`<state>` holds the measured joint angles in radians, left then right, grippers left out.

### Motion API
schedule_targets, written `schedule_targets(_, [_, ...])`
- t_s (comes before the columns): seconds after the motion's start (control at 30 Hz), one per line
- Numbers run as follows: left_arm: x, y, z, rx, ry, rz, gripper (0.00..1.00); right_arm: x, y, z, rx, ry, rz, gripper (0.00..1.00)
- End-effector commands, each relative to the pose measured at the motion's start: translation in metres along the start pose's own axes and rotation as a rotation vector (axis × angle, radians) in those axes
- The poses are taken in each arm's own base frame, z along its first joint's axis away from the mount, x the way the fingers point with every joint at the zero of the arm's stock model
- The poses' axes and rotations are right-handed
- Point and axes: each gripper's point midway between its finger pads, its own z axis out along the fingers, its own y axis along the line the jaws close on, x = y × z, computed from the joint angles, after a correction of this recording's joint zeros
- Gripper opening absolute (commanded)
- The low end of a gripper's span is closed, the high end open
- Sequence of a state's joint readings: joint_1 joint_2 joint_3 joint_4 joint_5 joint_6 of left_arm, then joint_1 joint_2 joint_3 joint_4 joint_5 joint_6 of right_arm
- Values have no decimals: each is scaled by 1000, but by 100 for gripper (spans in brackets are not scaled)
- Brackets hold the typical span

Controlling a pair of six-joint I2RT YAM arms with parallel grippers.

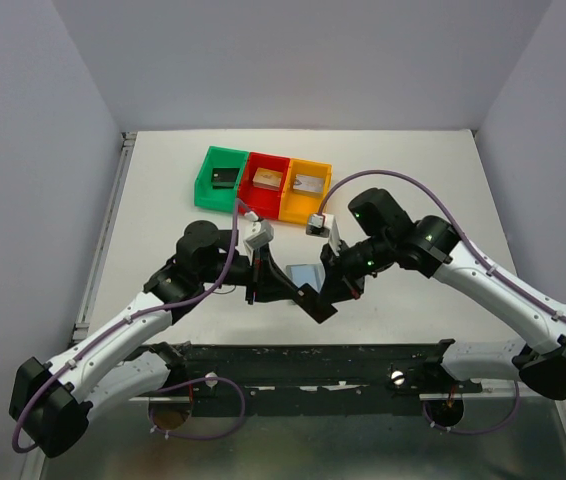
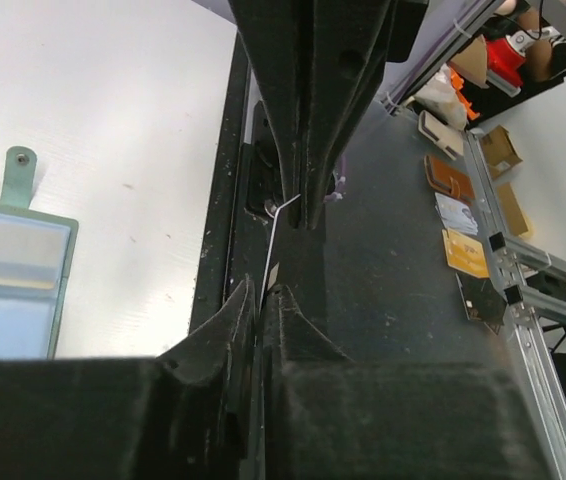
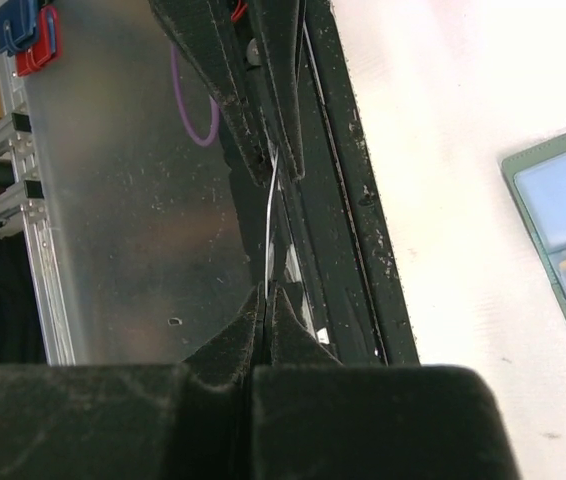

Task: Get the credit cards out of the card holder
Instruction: Place the credit card at the center of the board.

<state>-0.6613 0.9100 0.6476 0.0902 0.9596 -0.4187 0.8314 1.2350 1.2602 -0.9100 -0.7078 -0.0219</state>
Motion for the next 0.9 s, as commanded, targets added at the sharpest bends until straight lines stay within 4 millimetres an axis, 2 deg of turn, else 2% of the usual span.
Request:
schedule_targets(0.0, [-1,-9,1,59,10,29,6,-6,8,-2,-27,-4,-27,0])
schedule_targets(0.03, [0,-9,1,59,11,28,0,-6,8,-2,-29,-3,-26,0])
schedule_targets(0.07, [-1,-9,1,55,7,30,0,-6,8,-2,-27,-6,-29,1])
schedule_targets(0.17, [-2,-8,0,38,-10,33,0,-9,2,-3,13,-26,-20,28])
schedule_targets(0.2, [-3,-2,-1,0,-19,29,0,-11,-3,-4,50,-40,-23,36])
schedule_targets(0.27, [-4,10,-6,-80,-33,13,0,-17,-13,-8,133,-84,21,44])
schedule_targets(0.3, [-9,40,-21,-226,-77,-57,0,-27,-33,-21,244,-167,60,48])
schedule_targets(0.37, [-12,69,-39,-367,-135,-145,0,-33,-46,-33,311,-242,90,48])
schedule_targets(0.43, [-5,117,-78,-618,-216,-338,0,-36,-60,-44,395,-322,114,47])
schedule_targets(0.5, [8,148,-113,-742,-300,-516,0,-36,-79,-55,510,-398,150,47])
schedule_targets(0.57, [22,164,-136,-774,-390,-679,0,-31,-94,-60,585,-449,161,46])
schedule_targets(0.63, [34,178,-155,-823,-449,-749,0,-23,-100,-51,579,-457,152,45])
schedule_targets(0.73, [41,189,-169,-921,-456,-744,0,-10,-108,-38,573,-438,200,45])
schedule_targets(0.87, [39,200,-187,-1040,-474,-640,0,4,-110,-14,502,-398,258,44])
